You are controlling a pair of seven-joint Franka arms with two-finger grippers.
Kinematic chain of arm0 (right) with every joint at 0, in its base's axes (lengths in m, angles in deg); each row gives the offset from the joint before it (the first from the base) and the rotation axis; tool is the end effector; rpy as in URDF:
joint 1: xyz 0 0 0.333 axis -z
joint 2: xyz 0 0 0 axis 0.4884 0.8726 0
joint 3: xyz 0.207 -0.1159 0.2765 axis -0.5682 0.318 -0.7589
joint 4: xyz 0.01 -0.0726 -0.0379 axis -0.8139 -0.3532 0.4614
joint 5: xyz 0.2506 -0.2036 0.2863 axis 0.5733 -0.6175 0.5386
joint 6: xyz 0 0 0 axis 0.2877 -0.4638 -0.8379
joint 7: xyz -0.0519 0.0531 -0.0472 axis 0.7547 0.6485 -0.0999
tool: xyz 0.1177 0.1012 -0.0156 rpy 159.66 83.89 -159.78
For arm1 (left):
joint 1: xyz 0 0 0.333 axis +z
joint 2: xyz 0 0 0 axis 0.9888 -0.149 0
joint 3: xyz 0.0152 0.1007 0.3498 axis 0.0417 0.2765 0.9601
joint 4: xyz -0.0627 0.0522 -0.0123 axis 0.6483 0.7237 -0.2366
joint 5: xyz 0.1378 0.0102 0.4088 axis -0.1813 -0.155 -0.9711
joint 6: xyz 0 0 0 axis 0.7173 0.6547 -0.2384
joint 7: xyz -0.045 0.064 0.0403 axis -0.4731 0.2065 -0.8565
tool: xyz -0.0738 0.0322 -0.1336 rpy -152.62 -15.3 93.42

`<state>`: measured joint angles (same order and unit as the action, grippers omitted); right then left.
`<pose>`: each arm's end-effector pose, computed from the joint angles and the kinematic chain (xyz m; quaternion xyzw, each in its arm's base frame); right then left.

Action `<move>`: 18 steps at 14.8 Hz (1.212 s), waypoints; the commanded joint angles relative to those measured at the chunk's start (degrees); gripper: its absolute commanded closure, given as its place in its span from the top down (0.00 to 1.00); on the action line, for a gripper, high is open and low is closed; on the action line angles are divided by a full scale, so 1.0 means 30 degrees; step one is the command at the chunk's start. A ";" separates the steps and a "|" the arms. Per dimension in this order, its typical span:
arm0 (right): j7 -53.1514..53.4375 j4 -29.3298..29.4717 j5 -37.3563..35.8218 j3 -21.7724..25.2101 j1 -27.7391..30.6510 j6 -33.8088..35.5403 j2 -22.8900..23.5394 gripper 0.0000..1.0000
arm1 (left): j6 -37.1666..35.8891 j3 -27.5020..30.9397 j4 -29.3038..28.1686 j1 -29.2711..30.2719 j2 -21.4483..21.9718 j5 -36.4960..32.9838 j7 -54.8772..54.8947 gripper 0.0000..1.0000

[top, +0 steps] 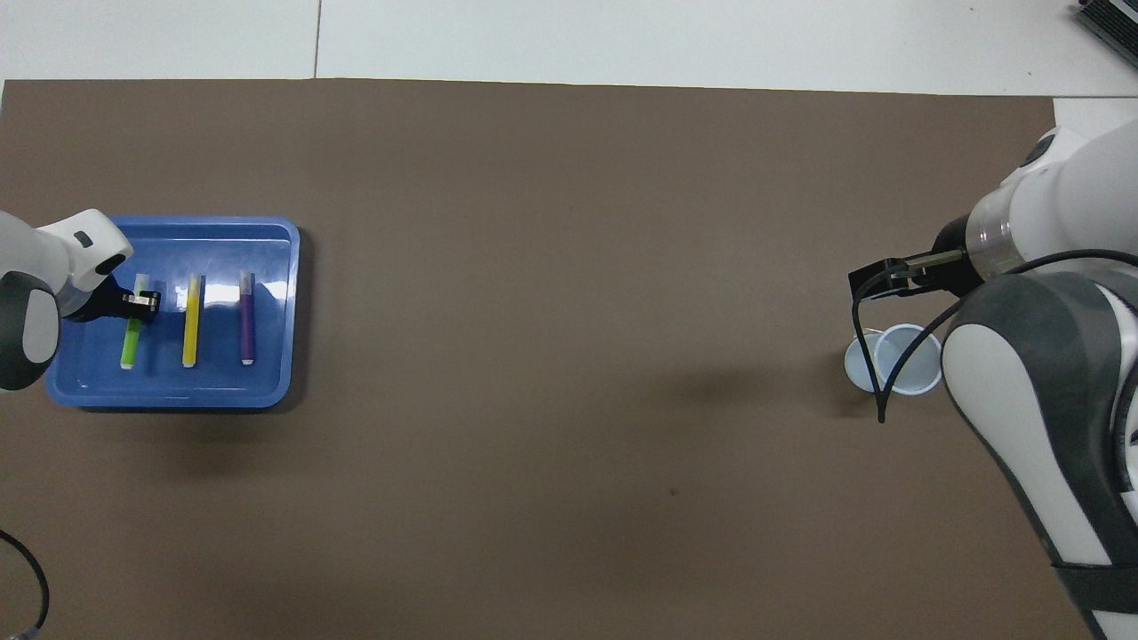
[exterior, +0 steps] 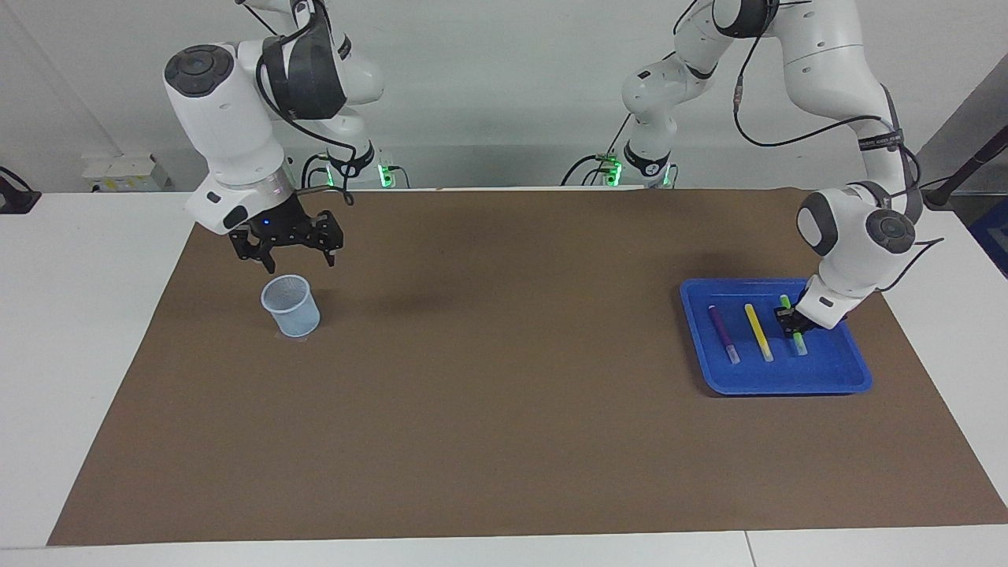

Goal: Right arm passes pens to left for tray arrangement
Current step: 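Release the green pen and raise the left gripper from the tray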

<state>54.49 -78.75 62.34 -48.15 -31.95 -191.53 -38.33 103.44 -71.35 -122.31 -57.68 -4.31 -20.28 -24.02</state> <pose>0.6143 0.0602 0.5272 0.9983 0.0575 0.0026 0.0028 0.6470 0.1360 0.2705 -0.9969 0.0561 0.0104 0.0539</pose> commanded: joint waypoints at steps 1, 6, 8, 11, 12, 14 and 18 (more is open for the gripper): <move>-0.0454 -0.0239 -0.0371 0.0715 -0.0178 0.0591 -0.0647 1.00 | 0.1263 -0.0047 -0.0600 0.0255 -0.0063 -0.0557 0.0002 0.06; -0.0425 -0.0089 -0.0136 0.1127 -0.0150 0.1796 -0.1145 1.00 | 0.1322 -0.0077 -0.0600 0.0226 -0.0092 -0.0557 -0.0203 1.00; -0.0395 -0.0325 -0.0165 0.1127 -0.0208 0.1679 -0.1264 1.00 | 0.1323 -0.0077 -0.0513 0.0226 -0.0093 -0.0527 -0.0203 1.00; -0.0395 -0.0239 -0.0195 0.1156 -0.0208 0.1852 -0.1264 1.00 | 0.1060 -0.0106 -0.0192 0.0197 -0.0093 -0.0236 -0.0203 1.00; -0.0395 -0.0238 -0.0195 0.1214 -0.0440 0.1854 -0.1264 1.00 | 0.0885 -0.0106 0.0013 0.0197 -0.0006 -0.0031 -0.0203 1.00; -0.0395 -0.0034 -0.0574 0.1390 -0.0618 0.1854 -0.1293 1.00 | -0.0136 -0.0135 0.0714 0.0168 0.0228 0.1049 -0.0203 1.00; -0.0454 0.0844 -0.0283 0.2210 -0.0647 0.2467 -0.1292 1.00 | -0.3797 -0.0222 0.2620 -0.0096 0.1105 0.1699 -0.0233 1.00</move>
<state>54.45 -77.41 61.96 -43.08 -33.37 -186.08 -41.54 97.62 -71.62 -116.70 -57.64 -3.37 -16.19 -24.40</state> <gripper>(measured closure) 0.000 0.000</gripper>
